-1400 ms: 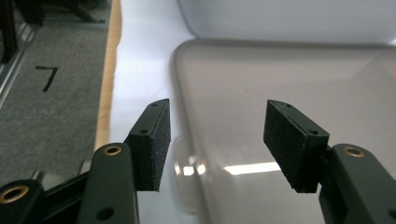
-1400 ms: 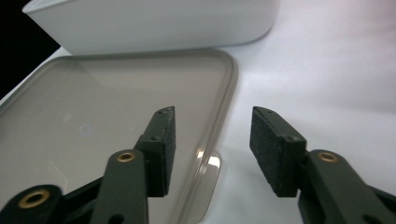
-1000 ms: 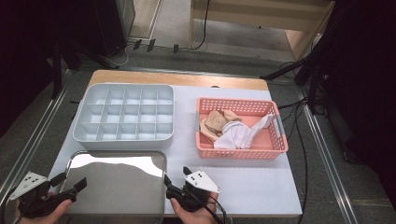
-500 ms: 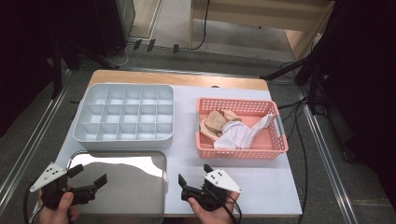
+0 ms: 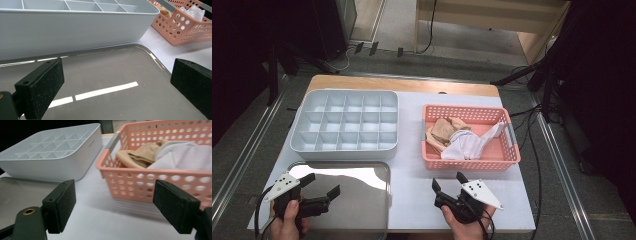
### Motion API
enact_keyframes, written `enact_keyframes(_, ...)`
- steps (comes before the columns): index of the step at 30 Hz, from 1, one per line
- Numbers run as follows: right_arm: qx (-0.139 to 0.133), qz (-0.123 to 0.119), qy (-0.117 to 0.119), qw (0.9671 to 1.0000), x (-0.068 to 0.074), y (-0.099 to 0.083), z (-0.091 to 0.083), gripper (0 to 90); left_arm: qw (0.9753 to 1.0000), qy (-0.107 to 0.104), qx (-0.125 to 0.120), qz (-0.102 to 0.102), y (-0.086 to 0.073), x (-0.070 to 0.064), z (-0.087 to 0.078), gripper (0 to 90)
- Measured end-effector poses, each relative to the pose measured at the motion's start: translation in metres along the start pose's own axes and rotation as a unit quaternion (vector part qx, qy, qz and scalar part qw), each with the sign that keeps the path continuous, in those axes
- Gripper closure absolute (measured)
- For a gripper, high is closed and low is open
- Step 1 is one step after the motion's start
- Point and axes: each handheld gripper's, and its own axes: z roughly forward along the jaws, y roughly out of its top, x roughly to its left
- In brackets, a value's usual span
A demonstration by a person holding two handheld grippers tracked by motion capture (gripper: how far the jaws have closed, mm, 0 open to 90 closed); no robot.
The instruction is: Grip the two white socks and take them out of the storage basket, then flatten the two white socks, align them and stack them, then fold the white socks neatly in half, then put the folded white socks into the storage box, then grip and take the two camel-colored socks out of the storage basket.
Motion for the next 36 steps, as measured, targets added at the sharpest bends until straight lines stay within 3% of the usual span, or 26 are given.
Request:
enact_keyframes(6, -0.016, -0.011, -0.049, 0.9986, -0.021, 0.008, -0.008, 27.2, 0.9999, -0.004, 0.003, -0.013, -0.004, 0.003, -0.003, 0.0)
enact_keyframes(10, -0.021, -0.005, -0.065, 0.9977, -0.038, 0.013, -0.013, 31.2, 1.0, -0.003, 0.002, -0.008, -0.006, 0.003, -0.005, 0.0)
enact_keyframes(13, -0.023, -0.001, -0.077, 0.9968, -0.048, 0.017, -0.016, 35.1, 0.9998, -0.001, 0.008, -0.017, -0.008, 0.007, -0.007, 0.0)
enact_keyframes(16, -0.029, -0.009, -0.109, 0.9935, -0.058, 0.021, -0.018, 39.4, 0.9997, 0.005, 0.005, -0.023, -0.009, 0.01, -0.007, 0.0)
enact_keyframes(21, -0.033, -0.002, -0.118, 0.9924, -0.071, 0.028, -0.019, 43.4, 0.9997, 0.005, 0.006, -0.024, -0.009, 0.011, -0.007, 0.0)
enact_keyframes(26, -0.017, 0.0, -0.12, 0.9926, -0.085, 0.036, -0.013, 46.0, 0.9997, 0.005, 0.009, -0.022, -0.01, 0.012, -0.006, 0.0)
enact_keyframes(30, 0.002, 0.003, -0.12, 0.9928, -0.092, 0.044, -0.001, 47.8, 0.9997, 0.006, 0.008, -0.023, -0.01, 0.012, -0.006, 0.0)
enact_keyframes(36, 0.02, -0.001, -0.138, 0.9902, -0.102, 0.058, 0.023, 48.9, 0.9996, 0.006, 0.007, -0.026, -0.01, 0.015, -0.007, 0.0)
